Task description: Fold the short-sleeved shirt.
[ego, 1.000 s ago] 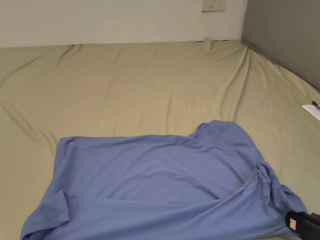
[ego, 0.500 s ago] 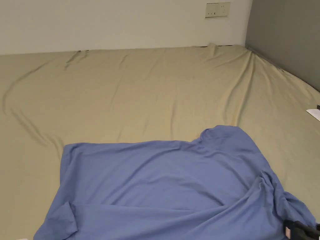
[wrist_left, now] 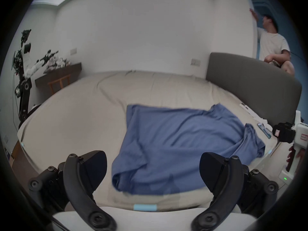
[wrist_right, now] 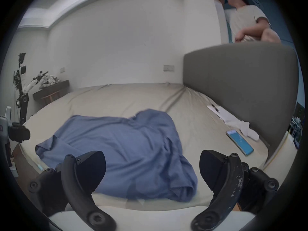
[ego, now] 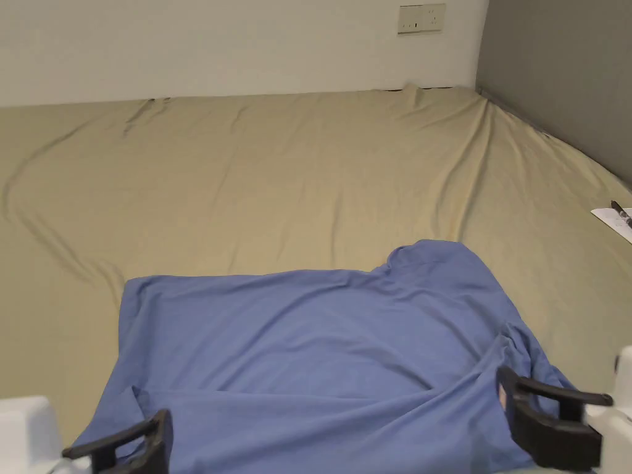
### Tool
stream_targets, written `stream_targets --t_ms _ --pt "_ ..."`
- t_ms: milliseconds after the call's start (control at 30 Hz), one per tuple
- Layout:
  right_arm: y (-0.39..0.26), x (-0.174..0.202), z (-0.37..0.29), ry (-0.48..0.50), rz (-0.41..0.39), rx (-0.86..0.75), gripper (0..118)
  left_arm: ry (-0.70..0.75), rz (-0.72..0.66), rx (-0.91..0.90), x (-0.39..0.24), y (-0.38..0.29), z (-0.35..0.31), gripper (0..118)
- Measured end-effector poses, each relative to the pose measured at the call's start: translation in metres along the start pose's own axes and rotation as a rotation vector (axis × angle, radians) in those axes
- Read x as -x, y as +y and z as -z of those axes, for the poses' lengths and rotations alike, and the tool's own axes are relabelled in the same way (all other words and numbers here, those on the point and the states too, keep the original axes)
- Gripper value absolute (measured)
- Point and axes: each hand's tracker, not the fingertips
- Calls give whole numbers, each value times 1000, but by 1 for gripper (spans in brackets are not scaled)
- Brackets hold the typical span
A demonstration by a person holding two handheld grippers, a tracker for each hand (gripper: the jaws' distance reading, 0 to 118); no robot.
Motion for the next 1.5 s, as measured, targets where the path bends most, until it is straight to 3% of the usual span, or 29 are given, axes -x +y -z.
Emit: stream_targets --t_ms 167,267,333,367,400,467,667,767,967,1000,1033,1067,1100,1133,1167,1200,1233,1333,1500 --pt "22 38 15 33 -35 -67 115 12 57 -50 -35 16 16 103" --pt "27 52 17 61 -22 -124 103 0 24 -74 -44 18 25 72" --pt "29 60 18 73 -58 -151 62 8 -13 -85 -47 20 30 27" --pt "29 64 20 59 -96 -168 24 32 -24 -104 -48 19 33 0" --pt "29 68 21 35 -127 -181 2 53 -31 -128 -49 20 34 0" --pt "25 72 20 -25 -156 -215 2 43 10 -107 -48 24 39 0" --pt "30 71 31 21 -138 -226 2 54 8 -114 -27 45 59 0" --pt "34 69 36 45 -138 -221 2 23 -18 -45 1 66 88 0" --pt "40 76 56 52 -152 -245 2 106 -9 79 51 107 167 0" --pt "41 77 60 49 -154 -250 2 106 -11 88 56 113 181 4" --pt "41 77 66 46 -156 -256 2 102 -4 98 61 118 196 15" --pt "42 79 71 44 -157 -255 2 101 11 127 64 123 210 37" --pt "43 79 77 49 -153 -251 2 96 54 180 66 126 226 73" --pt "43 78 82 57 -147 -245 2 90 91 240 66 129 241 83" --pt "44 77 87 62 -138 -242 2 66 130 312 65 129 257 83" --pt "45 77 92 68 -130 -236 2 53 161 356 64 126 273 109" --pt "46 76 97 72 -123 -231 2 56 168 374 64 124 286 118" --pt "48 73 106 79 -115 -224 2 107 185 416 66 122 317 110" --pt "51 67 121 65 -133 -220 2 107 179 455 71 116 352 110"
